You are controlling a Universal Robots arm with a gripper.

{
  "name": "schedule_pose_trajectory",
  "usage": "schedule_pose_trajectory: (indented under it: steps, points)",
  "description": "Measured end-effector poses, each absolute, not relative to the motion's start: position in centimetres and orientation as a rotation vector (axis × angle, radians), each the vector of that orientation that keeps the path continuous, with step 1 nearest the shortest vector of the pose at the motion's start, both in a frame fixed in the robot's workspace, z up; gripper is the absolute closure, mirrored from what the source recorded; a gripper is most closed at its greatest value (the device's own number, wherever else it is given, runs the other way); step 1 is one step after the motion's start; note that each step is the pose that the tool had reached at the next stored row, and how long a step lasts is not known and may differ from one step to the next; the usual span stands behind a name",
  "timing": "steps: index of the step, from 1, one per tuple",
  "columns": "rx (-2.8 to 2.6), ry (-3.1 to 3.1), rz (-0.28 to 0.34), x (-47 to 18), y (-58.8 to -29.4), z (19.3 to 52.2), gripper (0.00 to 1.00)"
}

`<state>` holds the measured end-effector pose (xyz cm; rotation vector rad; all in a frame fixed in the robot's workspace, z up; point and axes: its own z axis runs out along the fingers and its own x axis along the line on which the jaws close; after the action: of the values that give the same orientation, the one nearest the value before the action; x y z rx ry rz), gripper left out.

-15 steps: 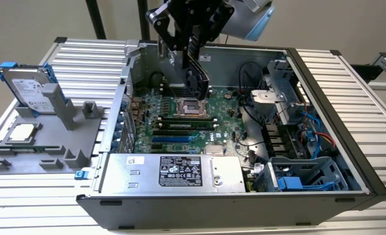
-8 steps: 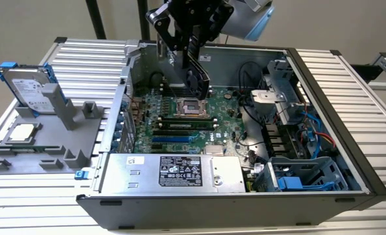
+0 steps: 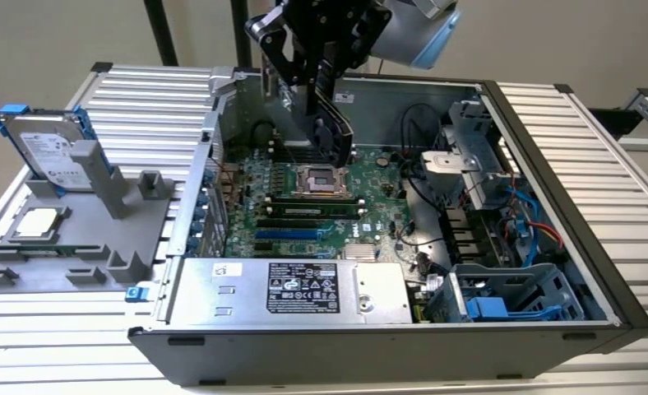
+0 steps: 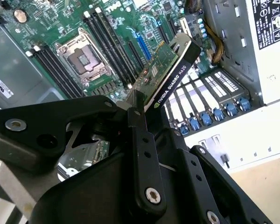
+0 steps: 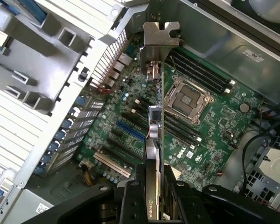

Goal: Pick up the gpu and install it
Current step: 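Insert the gpu into the slot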

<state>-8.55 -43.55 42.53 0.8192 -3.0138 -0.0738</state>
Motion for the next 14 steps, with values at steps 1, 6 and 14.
schedule_pose_trajectory:
  steps: [1, 6, 14]
  points:
    - [0.824, -3.013, -0.074, -8.55, -43.55, 42.53, 1.00]
    - [0.846, -3.006, -0.074, -8.55, -43.55, 42.54, 1.00]
    - [0.905, -2.988, -0.073, -8.55, -43.55, 42.58, 1.00]
